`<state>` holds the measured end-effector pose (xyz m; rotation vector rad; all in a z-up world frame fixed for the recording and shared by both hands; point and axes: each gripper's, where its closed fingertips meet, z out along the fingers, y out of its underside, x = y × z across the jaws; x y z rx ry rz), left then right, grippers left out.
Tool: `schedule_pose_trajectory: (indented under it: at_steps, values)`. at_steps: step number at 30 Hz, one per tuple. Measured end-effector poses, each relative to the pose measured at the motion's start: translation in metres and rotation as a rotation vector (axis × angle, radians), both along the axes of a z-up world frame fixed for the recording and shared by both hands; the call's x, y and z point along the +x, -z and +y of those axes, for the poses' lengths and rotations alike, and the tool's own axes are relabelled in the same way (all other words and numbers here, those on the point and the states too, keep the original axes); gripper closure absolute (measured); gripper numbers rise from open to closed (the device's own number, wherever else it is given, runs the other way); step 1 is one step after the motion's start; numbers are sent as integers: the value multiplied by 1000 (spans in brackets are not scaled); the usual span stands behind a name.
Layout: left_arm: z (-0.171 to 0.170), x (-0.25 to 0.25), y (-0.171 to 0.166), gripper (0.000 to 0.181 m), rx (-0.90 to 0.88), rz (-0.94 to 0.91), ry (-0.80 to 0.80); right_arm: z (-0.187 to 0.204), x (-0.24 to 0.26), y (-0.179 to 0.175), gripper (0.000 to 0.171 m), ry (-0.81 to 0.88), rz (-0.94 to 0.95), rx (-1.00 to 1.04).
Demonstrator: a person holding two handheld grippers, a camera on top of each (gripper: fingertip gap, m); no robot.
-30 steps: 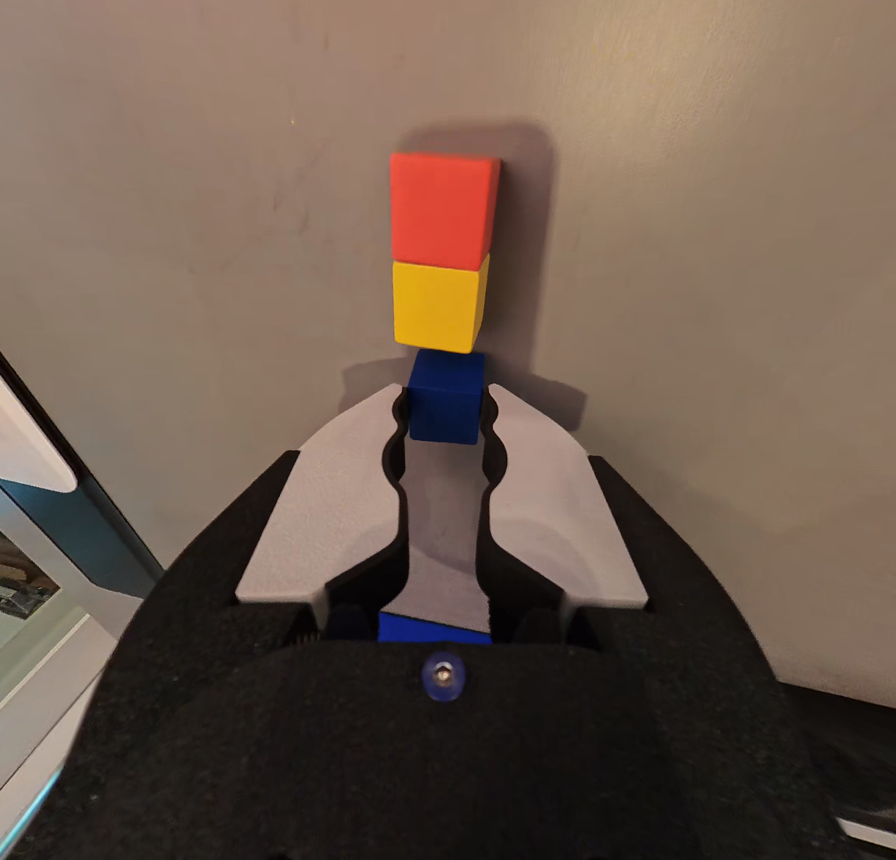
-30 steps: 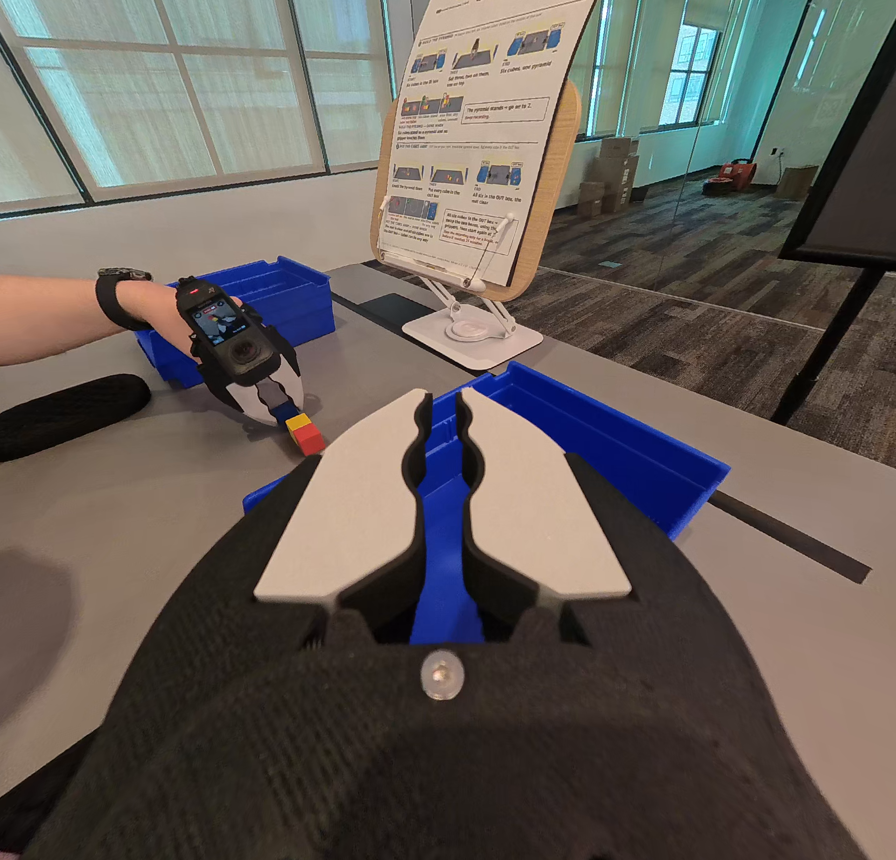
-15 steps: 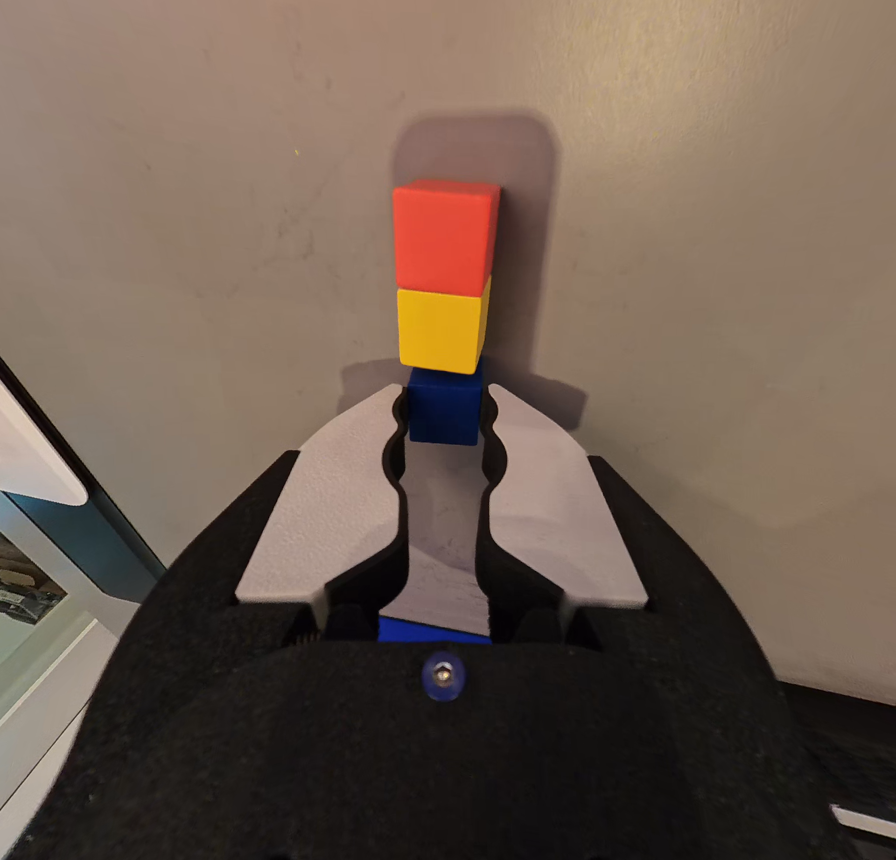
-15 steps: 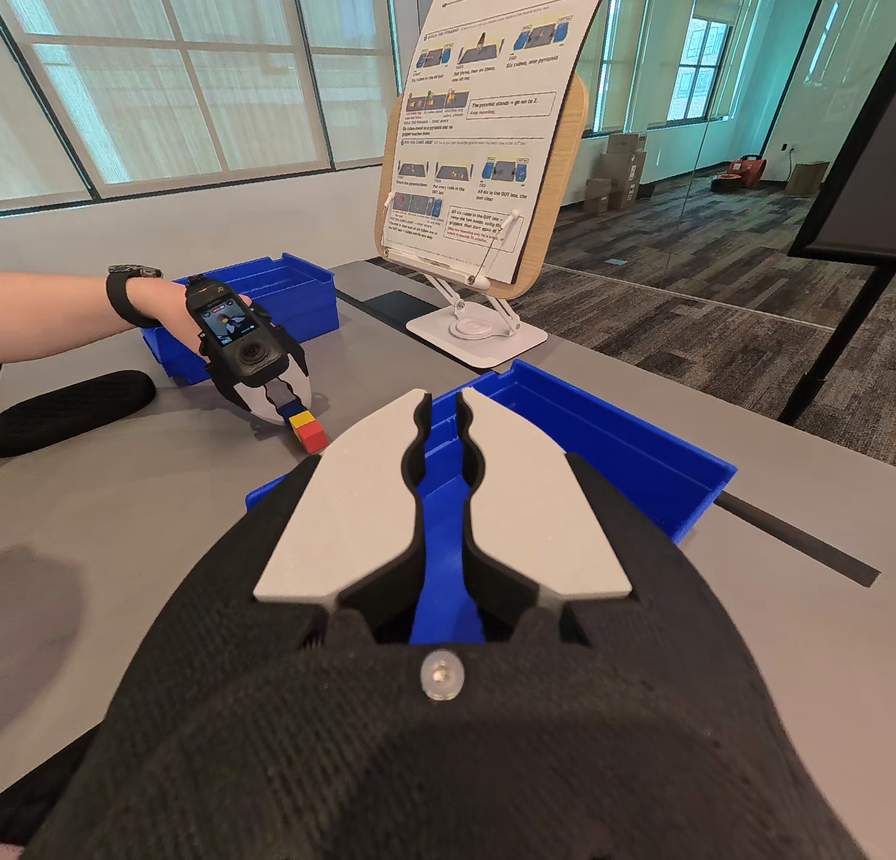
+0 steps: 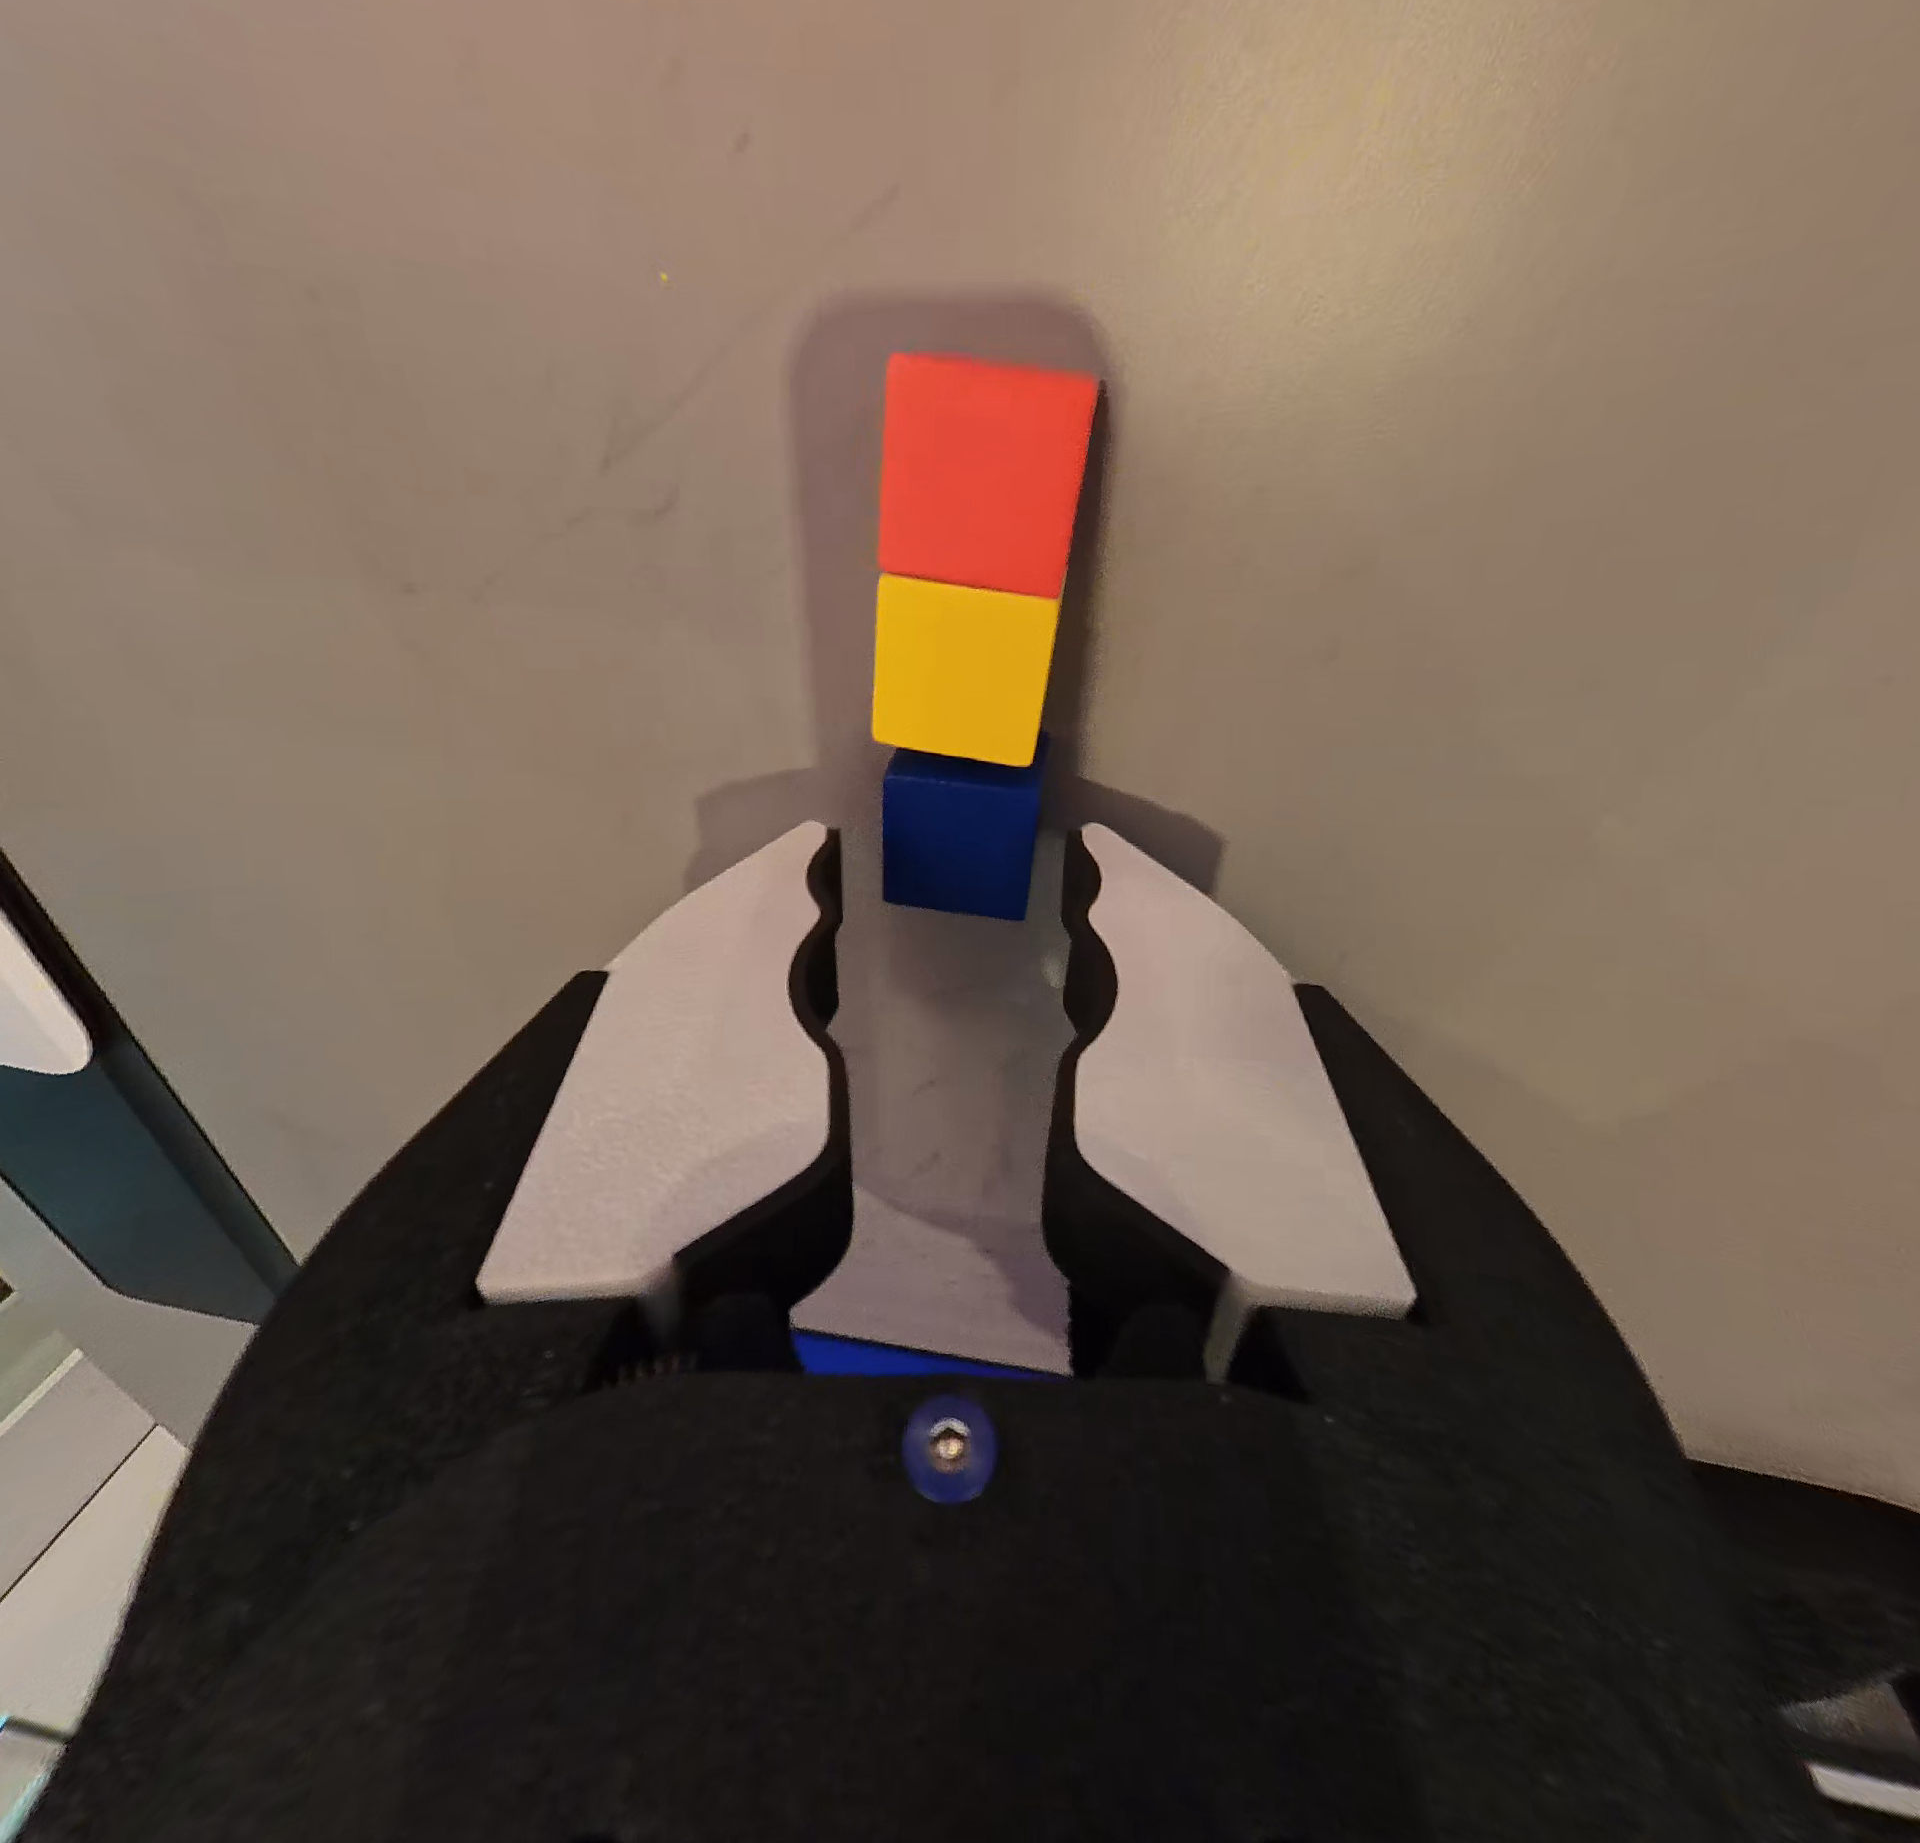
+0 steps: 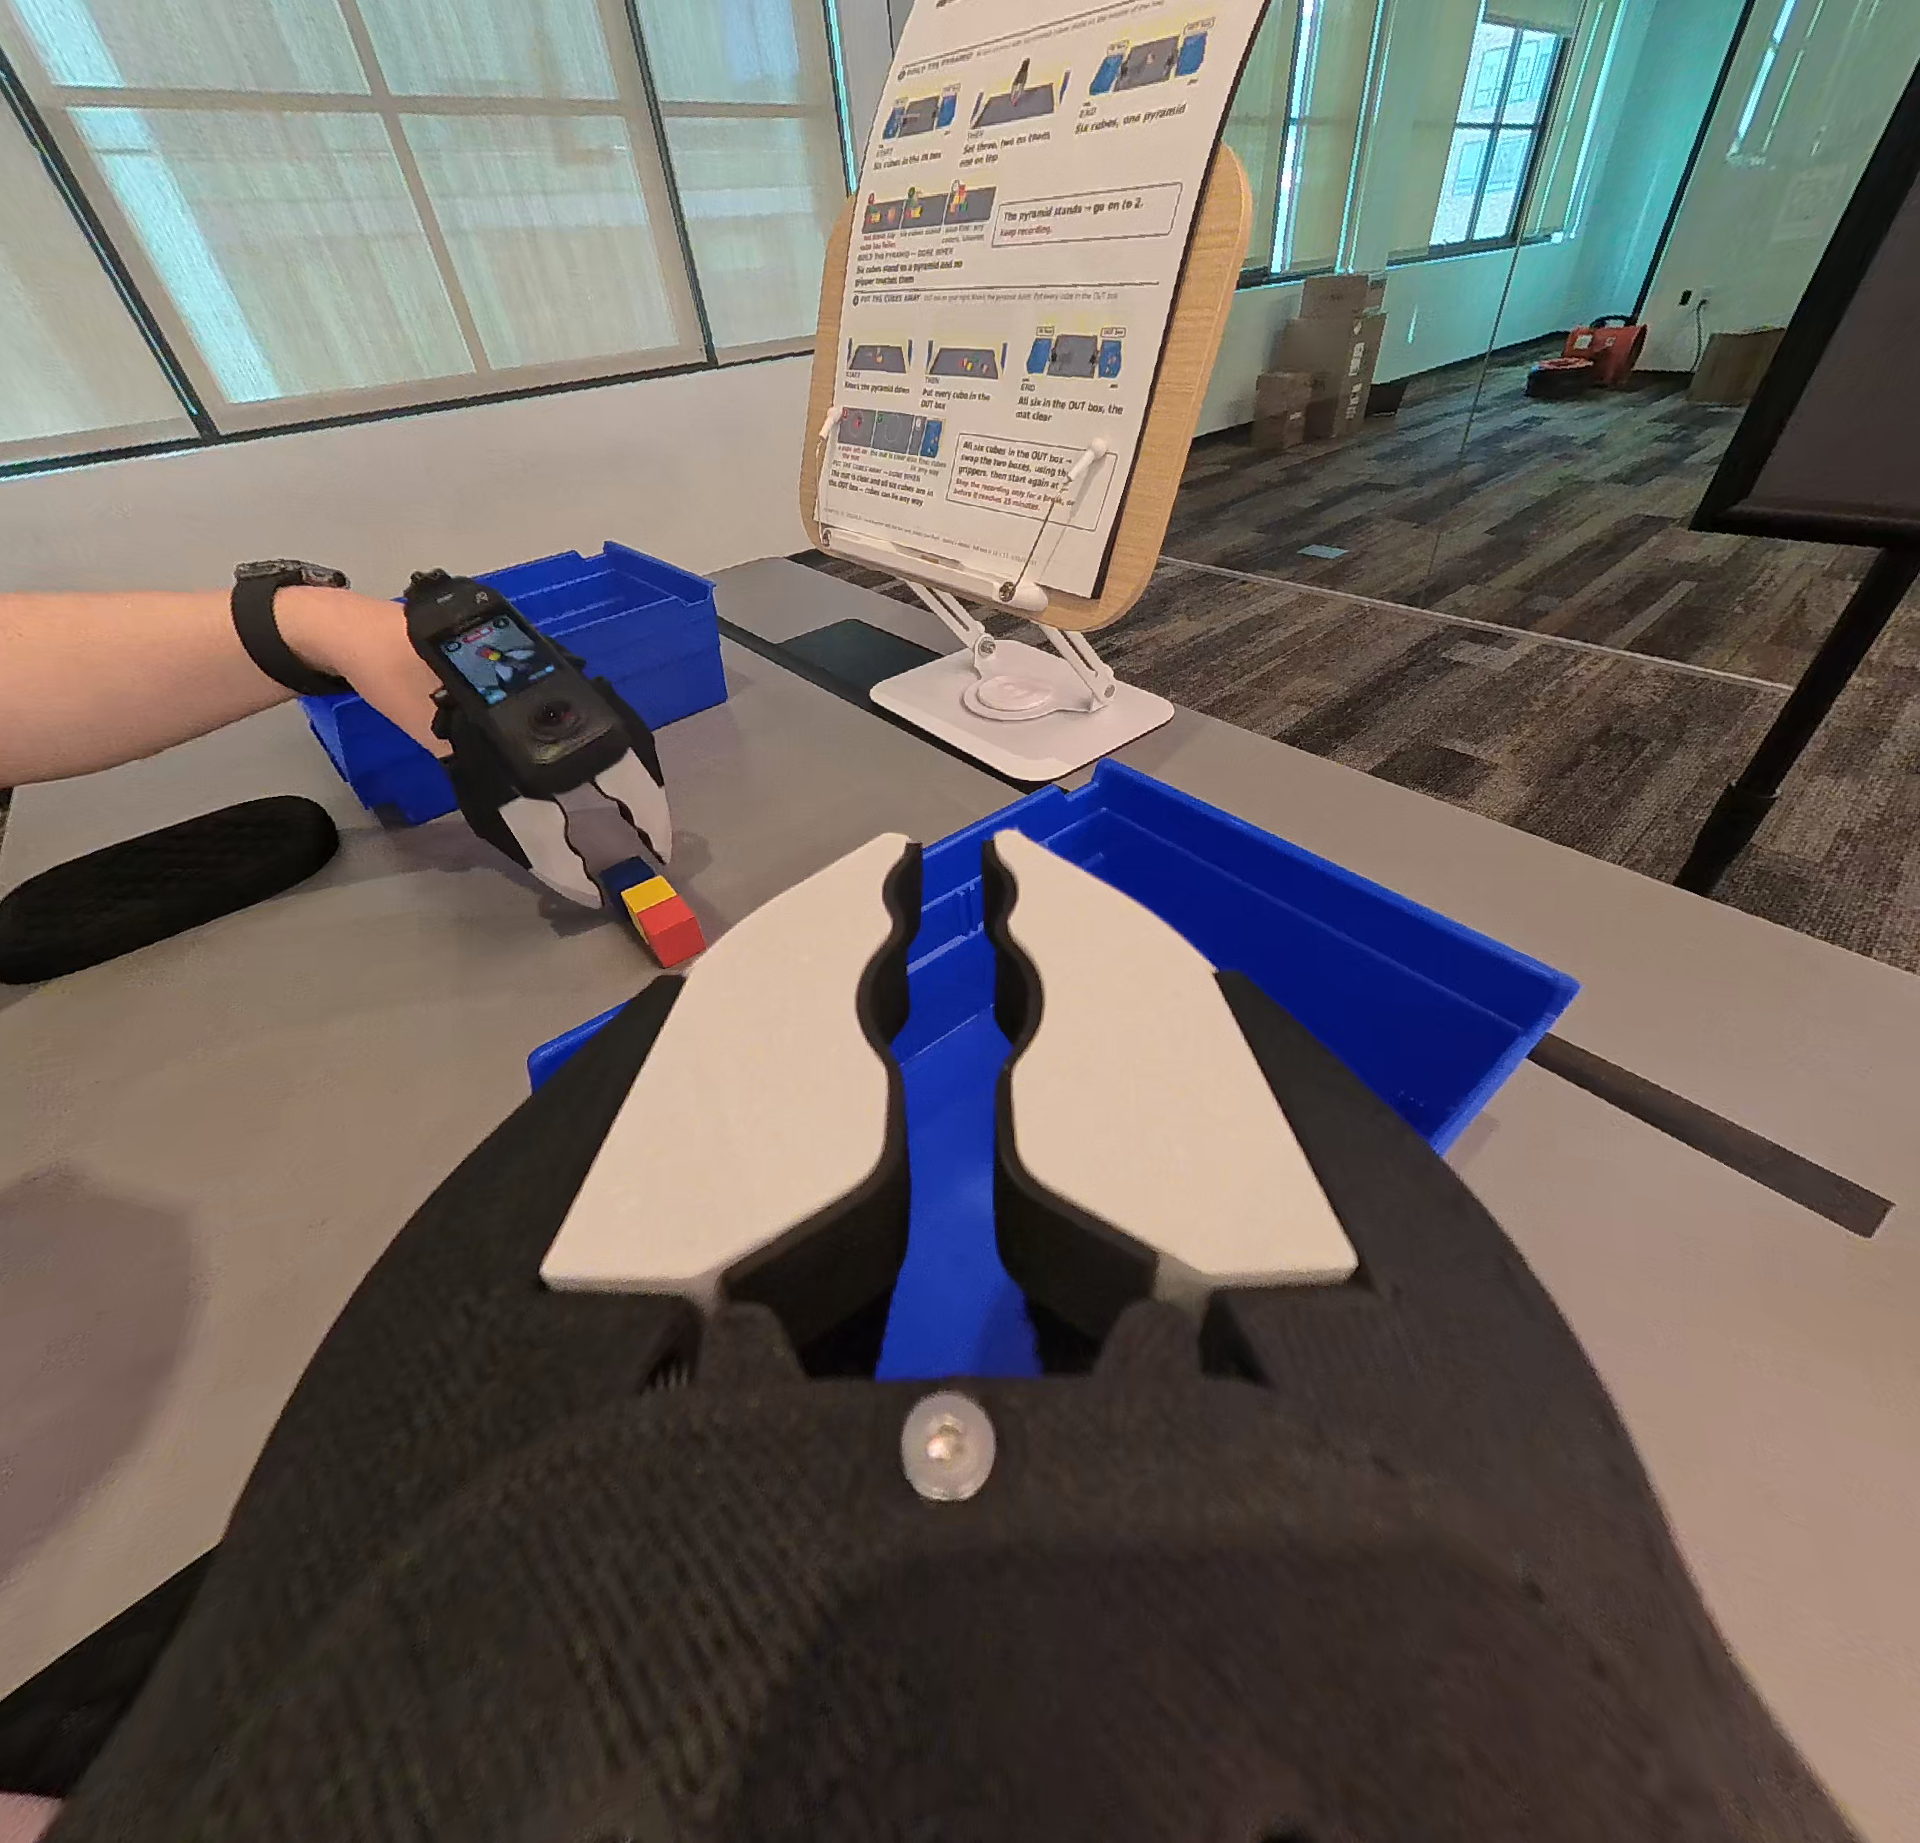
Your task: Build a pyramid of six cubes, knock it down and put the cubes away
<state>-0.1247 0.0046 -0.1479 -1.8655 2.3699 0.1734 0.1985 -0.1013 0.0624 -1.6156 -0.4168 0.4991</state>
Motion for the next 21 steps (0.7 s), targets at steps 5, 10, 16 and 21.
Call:
schedule_pose_trajectory:
  at_steps: [5, 10, 16, 21]
  values:
    - [1, -1, -1, 152, -4, -25, -1, 0, 0, 2, 160, -1, -3, -8]
    - [-1, -2, -1, 154, -1, -19, 8, 0, -1, 2, 159, -3, -7, -10]
    - [0, 1, -1, 154, 5, -18, 11, 0, -1, 3, 159, -5, -8, -12]
    - [-1, 2, 0, 153, 9, -9, 18, 0, -1, 3, 159, -7, -4, -14]
